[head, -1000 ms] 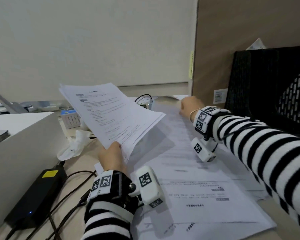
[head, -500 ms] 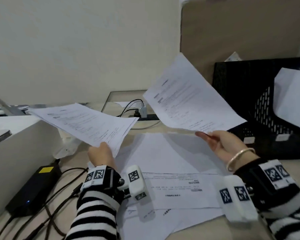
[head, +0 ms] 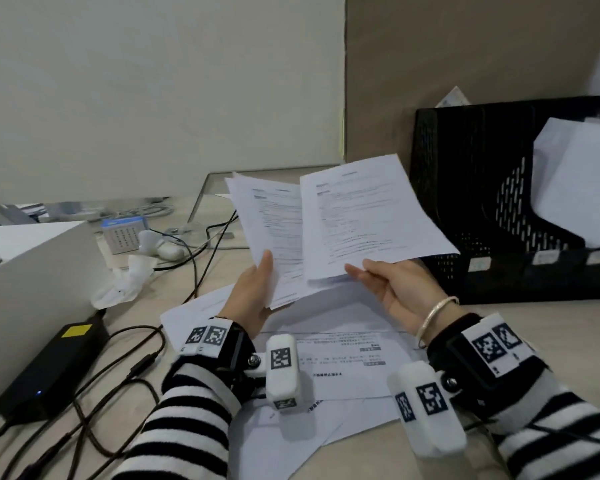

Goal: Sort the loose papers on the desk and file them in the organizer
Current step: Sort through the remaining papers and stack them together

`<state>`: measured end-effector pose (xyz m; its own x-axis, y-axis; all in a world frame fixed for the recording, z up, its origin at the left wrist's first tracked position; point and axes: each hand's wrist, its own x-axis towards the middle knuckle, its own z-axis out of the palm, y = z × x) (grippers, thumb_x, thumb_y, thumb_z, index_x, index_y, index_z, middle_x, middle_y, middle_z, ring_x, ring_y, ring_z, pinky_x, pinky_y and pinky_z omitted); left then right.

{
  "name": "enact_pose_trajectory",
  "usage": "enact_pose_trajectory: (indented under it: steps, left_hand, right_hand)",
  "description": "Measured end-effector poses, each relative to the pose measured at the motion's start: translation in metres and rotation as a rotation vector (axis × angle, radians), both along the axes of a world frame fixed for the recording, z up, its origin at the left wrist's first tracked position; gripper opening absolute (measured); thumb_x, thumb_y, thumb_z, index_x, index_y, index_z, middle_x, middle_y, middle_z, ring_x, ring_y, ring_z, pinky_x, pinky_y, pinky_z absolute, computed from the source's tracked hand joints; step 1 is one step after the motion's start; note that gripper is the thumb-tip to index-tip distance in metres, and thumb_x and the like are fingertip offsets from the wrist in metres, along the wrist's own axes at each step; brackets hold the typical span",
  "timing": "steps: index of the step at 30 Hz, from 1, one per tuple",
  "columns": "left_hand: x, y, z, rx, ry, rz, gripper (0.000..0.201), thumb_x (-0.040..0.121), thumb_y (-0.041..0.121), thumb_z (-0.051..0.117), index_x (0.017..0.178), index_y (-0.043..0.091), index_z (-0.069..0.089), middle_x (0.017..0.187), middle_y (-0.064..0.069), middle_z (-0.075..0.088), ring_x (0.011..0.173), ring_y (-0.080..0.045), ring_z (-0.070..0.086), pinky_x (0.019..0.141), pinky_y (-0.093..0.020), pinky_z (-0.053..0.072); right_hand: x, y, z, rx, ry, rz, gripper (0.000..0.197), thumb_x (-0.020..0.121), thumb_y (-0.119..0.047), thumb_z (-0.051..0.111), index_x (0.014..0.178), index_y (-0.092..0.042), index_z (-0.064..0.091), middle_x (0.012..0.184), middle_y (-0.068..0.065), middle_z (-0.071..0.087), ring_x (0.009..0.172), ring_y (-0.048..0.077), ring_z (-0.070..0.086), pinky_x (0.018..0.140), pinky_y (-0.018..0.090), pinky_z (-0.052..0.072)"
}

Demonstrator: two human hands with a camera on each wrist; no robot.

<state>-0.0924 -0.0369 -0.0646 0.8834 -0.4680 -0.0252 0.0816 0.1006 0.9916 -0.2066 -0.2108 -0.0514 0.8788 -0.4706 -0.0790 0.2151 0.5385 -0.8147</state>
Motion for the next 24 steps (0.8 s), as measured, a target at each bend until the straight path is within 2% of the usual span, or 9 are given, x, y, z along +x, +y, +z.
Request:
enact_pose_trajectory:
  steps: [3, 5, 8, 10, 13, 16, 18, 21, 24]
  left_hand:
    - [-0.009, -0.008, 0.0, 0.02, -0.002, -0.084, 0.041, 0.097, 0.046, 0.044, 0.12, 0.017, 0.061, 0.111, -0.002, 0.073, 0.098, -0.019, 0.071, 0.069, -0.028, 0.058]
    - [-0.008, -0.009, -0.003, 0.034, -0.026, -0.06, 0.035, 0.097, 0.027, 0.055, 0.126, 0.008, 0.058, 0.116, -0.008, 0.071, 0.1, -0.021, 0.07, 0.078, -0.03, 0.057]
    - [-0.002, -0.005, -0.007, 0.063, -0.05, -0.001, 0.033, 0.095, 0.004, 0.056, 0.128, 0.002, 0.055, 0.115, -0.009, 0.069, 0.097, -0.021, 0.069, 0.077, -0.03, 0.056]
    - [0.0, -0.001, -0.004, 0.052, -0.037, 0.025, 0.028, 0.094, 0.001, 0.051, 0.121, 0.005, 0.057, 0.107, -0.007, 0.071, 0.088, -0.019, 0.068, 0.065, -0.026, 0.054]
    - [0.0, 0.002, 0.0, 0.011, -0.013, 0.06, 0.018, 0.093, 0.004, 0.05, 0.105, 0.013, 0.061, 0.089, 0.001, 0.072, 0.074, -0.014, 0.068, 0.053, -0.022, 0.051]
    - [-0.002, 0.003, 0.0, -0.019, 0.006, -0.043, 0.021, 0.096, 0.014, 0.056, 0.116, 0.01, 0.062, 0.107, -0.005, 0.074, 0.095, -0.022, 0.071, 0.076, -0.032, 0.056]
    - [0.003, 0.005, -0.002, 0.001, 0.034, -0.079, 0.022, 0.096, 0.011, 0.056, 0.116, 0.005, 0.061, 0.112, -0.012, 0.071, 0.097, -0.026, 0.07, 0.079, -0.037, 0.057]
    - [0.021, 0.013, -0.01, -0.019, 0.099, 0.106, 0.019, 0.095, 0.001, 0.053, 0.113, -0.002, 0.06, 0.111, -0.018, 0.067, 0.091, -0.031, 0.067, 0.076, -0.039, 0.054]
    - [0.04, 0.026, -0.016, 0.001, 0.108, 0.464, 0.035, 0.093, 0.0, 0.053, 0.128, -0.004, 0.053, 0.115, -0.02, 0.063, 0.099, -0.031, 0.06, 0.083, -0.038, 0.048]
  right_hand:
    - [-0.002, 0.008, -0.002, -0.046, 0.097, 0.126, 0.009, 0.093, 0.006, 0.052, 0.098, 0.011, 0.056, 0.084, 0.02, 0.07, 0.066, 0.018, 0.073, 0.052, 0.016, 0.056]
    - [-0.004, 0.01, -0.003, -0.138, 0.151, 0.192, 0.009, 0.094, -0.003, 0.054, 0.097, 0.003, 0.061, 0.081, 0.016, 0.072, 0.064, 0.015, 0.073, 0.046, 0.016, 0.053]
    - [-0.001, -0.002, -0.008, -0.215, 0.233, 0.012, 0.009, 0.093, -0.017, 0.059, 0.095, -0.009, 0.064, 0.071, 0.004, 0.073, 0.054, 0.012, 0.066, 0.041, 0.019, 0.041]
    - [-0.001, -0.016, -0.009, -0.268, 0.284, -0.223, 0.015, 0.092, -0.016, 0.059, 0.105, -0.009, 0.062, 0.074, -0.001, 0.069, 0.053, 0.009, 0.057, 0.049, 0.022, 0.037]
    - [-0.005, -0.029, -0.01, -0.515, 0.293, -0.346, 0.028, 0.092, -0.008, 0.054, 0.119, -0.015, 0.058, 0.112, 0.0, 0.061, 0.072, 0.009, 0.055, 0.069, 0.026, 0.046]
    - [-0.002, -0.029, -0.014, -0.691, 0.246, -0.19, 0.033, 0.089, 0.0, 0.048, 0.092, -0.024, 0.07, 0.104, -0.001, 0.072, 0.088, 0.019, 0.064, 0.08, 0.03, 0.048]
    - [0.003, -0.03, -0.017, -0.713, 0.259, -0.149, 0.035, 0.09, -0.003, 0.046, 0.093, -0.026, 0.072, 0.092, -0.001, 0.071, 0.085, 0.018, 0.058, 0.076, 0.029, 0.044]
    - [0.003, -0.032, -0.014, -0.565, 0.269, -0.157, 0.026, 0.097, -0.014, 0.049, 0.12, -0.02, 0.06, 0.104, -0.004, 0.062, 0.089, 0.01, 0.058, 0.072, 0.024, 0.045]
    - [0.006, -0.032, -0.005, -0.547, 0.31, -0.117, 0.024, 0.094, -0.016, 0.056, 0.117, -0.016, 0.062, 0.111, 0.0, 0.065, 0.097, 0.012, 0.062, 0.07, 0.023, 0.045]
